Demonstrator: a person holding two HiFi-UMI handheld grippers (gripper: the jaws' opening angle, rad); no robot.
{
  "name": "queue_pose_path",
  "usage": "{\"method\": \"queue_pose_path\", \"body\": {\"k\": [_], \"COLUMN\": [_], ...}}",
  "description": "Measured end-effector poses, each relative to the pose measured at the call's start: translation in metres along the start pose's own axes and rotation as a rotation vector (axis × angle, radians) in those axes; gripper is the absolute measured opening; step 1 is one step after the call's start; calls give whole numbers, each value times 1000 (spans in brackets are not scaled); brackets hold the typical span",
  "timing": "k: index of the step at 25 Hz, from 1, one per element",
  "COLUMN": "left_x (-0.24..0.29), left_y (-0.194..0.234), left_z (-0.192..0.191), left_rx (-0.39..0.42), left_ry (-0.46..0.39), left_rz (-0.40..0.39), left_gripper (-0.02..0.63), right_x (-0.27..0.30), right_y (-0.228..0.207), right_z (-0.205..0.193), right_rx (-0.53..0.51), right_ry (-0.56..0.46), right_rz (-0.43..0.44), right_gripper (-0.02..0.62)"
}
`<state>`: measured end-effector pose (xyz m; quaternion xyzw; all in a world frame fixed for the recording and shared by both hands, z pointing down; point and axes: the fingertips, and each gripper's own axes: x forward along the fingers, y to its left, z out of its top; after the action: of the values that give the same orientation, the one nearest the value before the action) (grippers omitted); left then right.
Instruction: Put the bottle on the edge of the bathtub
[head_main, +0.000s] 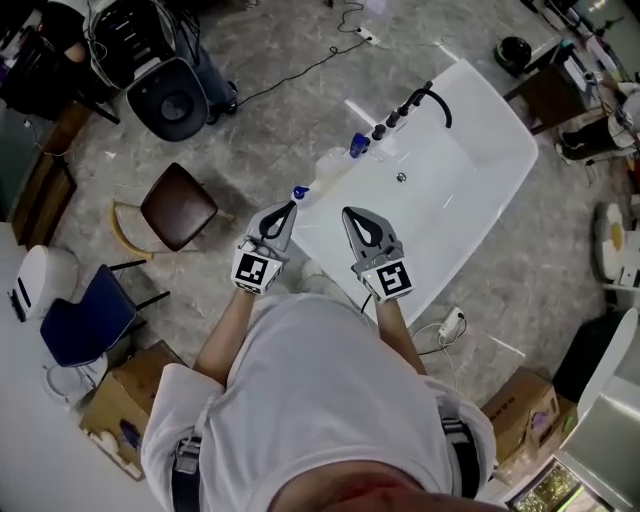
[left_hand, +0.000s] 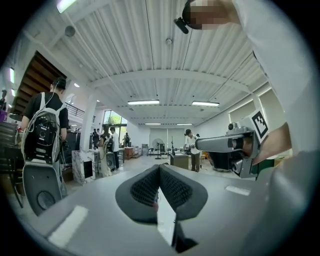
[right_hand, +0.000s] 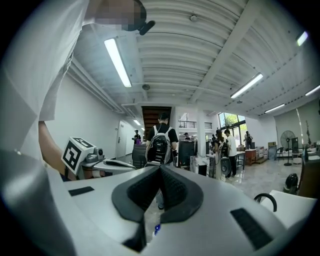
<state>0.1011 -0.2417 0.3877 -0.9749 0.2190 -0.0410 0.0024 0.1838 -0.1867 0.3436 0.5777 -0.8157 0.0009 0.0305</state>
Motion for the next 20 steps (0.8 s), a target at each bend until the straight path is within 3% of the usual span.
{"method": "queue_pose_path", "body": {"k": [7, 20], "left_x": [-19, -26], "left_y": [5, 57], "left_z": [18, 51], "left_rx": [0, -4], "left_ry": [28, -104], "left_rz": [-10, -65], "left_gripper": [-5, -3], "right_x": [9, 50], "right_y": [9, 29], "right_z": [13, 41], "right_rx": [-24, -52], "right_ry": [-5, -43], "right_rz": [14, -81], "right_gripper": [0, 0]}}
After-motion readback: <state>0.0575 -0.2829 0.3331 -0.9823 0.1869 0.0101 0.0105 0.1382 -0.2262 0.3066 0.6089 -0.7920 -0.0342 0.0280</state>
